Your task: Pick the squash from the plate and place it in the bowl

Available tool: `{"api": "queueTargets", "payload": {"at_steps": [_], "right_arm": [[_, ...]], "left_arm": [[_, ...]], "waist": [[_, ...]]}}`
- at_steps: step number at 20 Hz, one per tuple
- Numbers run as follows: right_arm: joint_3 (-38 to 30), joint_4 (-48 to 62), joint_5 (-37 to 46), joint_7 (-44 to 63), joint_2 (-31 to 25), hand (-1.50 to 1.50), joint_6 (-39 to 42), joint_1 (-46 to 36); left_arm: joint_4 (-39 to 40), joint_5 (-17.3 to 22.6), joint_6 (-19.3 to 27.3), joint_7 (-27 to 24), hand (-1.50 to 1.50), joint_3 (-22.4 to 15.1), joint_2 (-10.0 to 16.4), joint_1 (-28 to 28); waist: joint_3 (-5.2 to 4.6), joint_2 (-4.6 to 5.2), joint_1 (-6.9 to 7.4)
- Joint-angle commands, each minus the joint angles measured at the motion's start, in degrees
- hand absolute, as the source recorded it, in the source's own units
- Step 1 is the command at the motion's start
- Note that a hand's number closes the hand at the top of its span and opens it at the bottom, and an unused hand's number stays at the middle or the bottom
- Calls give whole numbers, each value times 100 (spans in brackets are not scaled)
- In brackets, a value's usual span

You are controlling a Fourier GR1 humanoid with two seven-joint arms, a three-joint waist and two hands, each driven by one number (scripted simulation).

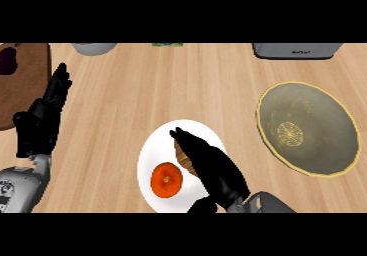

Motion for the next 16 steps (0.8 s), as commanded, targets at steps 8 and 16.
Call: {"api": "queueTargets", "payload": {"at_steps": [8,16], "right_arm": [[-249,1507,645,181,1020,-150,645,-175],[131,2528,586,-420,1197,-150,-161,-296]], "left_arm": [[-226,-195,-324,-108,0,324,-270,377],[-110,-337,-644,169,0,711,-356,-113]], "waist": [[4,2,-17],[5,8,8]]}}
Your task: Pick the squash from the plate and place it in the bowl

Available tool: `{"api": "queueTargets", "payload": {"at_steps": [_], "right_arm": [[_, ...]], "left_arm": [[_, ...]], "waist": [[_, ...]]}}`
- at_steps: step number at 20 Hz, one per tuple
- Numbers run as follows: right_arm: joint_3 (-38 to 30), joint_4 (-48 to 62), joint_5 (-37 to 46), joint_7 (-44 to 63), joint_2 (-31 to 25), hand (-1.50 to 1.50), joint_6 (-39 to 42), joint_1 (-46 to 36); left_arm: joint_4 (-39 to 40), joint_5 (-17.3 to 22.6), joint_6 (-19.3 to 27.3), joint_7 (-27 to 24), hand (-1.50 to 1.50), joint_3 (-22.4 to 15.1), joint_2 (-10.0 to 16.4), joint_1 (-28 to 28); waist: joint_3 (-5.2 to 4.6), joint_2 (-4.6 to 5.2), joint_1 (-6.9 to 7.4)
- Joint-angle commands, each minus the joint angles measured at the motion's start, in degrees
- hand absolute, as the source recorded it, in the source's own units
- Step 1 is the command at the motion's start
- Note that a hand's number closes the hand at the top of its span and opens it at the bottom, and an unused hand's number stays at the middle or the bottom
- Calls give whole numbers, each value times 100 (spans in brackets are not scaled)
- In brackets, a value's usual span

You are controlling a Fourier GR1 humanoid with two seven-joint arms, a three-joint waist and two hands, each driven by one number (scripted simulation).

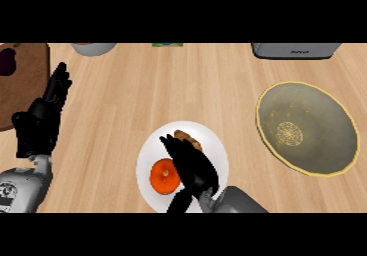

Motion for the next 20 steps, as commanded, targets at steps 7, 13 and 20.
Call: {"api": "queueTargets", "payload": {"at_steps": [7,13,20], "right_arm": [[-98,828,-150,-598,94,-150,0,-280],[503,1524,10,-1014,93,150,-704,-773],[741,1208,-73,-1107,92,150,-1092,-419]], "left_arm": [[286,-423,-93,-75,0,186,-444,-165],[222,-374,-274,-83,0,283,-470,-129],[-178,-316,-538,51,0,510,-405,208]], "waist": [[2,10,-6],[3,19,39],[3,9,30]]}}
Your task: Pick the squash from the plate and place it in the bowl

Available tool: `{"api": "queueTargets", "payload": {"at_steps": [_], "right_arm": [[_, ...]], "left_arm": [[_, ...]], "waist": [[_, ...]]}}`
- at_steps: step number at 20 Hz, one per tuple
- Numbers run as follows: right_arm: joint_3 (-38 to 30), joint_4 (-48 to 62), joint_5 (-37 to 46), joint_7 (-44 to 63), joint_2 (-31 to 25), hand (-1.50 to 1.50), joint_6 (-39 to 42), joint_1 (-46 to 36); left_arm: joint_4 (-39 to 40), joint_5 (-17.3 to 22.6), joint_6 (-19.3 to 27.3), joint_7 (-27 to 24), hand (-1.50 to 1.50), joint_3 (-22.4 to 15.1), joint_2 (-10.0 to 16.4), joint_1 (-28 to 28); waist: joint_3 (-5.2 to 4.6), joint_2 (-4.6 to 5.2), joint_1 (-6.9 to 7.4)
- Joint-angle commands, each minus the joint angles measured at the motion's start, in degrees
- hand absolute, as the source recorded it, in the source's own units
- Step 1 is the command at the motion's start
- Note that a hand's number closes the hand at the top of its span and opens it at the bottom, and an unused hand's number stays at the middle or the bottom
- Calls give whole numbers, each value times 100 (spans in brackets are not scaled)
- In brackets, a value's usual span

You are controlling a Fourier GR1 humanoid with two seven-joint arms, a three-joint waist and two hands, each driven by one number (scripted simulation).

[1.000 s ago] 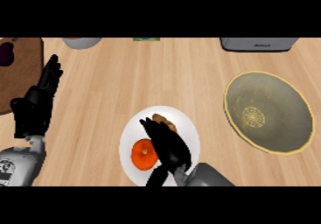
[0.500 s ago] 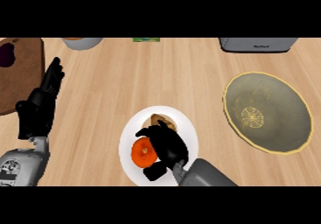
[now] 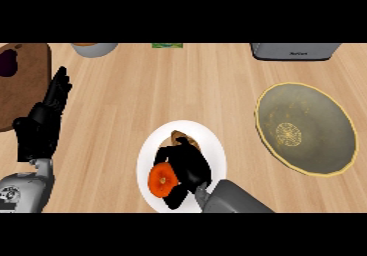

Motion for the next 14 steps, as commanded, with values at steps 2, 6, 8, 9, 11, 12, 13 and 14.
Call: {"api": "queueTargets", "payload": {"at_steps": [2,6,8,9,11,12,13,14], "right_arm": [[688,-279,-204,760,84,150,-277,-162],[1813,-543,-34,2561,86,150,-912,-430],[2263,-927,8,3324,86,150,-1050,-556],[2342,-1031,14,3601,87,150,-1080,-914],[2587,-1410,151,4126,87,150,-1411,-1128],[2585,-1512,175,4304,87,150,-1548,-1217],[2597,-1713,225,4455,87,150,-1719,-1270],[2510,-1971,519,4543,87,150,-1940,-1111]], "left_arm": [[-76,-207,34,-94,0,-81,-173,104],[242,64,-259,-238,0,117,33,-140],[367,-67,-118,-220,0,-12,-142,-189],[108,-9,-213,80,0,16,-44,-266],[29,-62,-201,203,0,11,-22,-301],[141,5,-279,144,0,66,7,-341],[62,-74,-141,115,0,-89,-194,-217],[226,38,-261,55,0,113,-19,-199]], "waist": [[12,74,54],[4,72,208],[3,62,206],[8,55,232],[10,48,217],[8,55,198],[8,43,232],[7,30,136]]}}
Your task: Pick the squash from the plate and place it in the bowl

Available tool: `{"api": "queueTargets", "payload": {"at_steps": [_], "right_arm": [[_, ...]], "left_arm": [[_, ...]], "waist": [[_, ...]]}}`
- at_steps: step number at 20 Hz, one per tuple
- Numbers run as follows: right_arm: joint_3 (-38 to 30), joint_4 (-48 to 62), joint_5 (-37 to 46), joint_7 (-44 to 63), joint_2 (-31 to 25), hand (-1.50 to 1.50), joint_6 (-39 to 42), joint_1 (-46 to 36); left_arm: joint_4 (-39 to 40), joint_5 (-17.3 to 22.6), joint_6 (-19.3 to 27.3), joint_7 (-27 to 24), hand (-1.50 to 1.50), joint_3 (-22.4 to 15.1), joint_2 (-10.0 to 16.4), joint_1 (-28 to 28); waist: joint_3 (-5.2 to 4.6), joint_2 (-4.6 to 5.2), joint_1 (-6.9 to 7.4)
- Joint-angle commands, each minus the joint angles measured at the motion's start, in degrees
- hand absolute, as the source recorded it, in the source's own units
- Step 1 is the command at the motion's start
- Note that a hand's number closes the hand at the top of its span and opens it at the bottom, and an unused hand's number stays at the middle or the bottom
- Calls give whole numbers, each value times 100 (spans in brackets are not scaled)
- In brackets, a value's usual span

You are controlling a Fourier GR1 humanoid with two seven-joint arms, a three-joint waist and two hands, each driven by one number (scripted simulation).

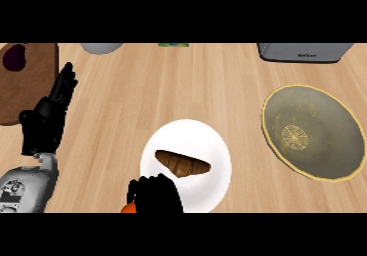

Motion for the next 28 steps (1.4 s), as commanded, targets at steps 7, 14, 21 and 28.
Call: {"api": "queueTargets", "payload": {"at_steps": [7,14,21,28], "right_arm": [[-488,-1384,1852,1566,35,150,-1220,-170],[-1433,-1685,3258,2222,33,150,-241,42],[-2231,-2422,4073,1861,-97,150,39,978],[-3861,-2874,3280,296,-1343,150,-507,1780]], "left_arm": [[68,-23,54,122,0,132,29,-10],[-101,-83,149,99,0,138,-15,294],[-286,43,-55,-41,0,230,102,371],[-242,-223,192,-79,0,95,-139,314]], "waist": [[-1,-98,-333],[-3,-99,-438],[2,-18,-332],[8,33,-255]]}}
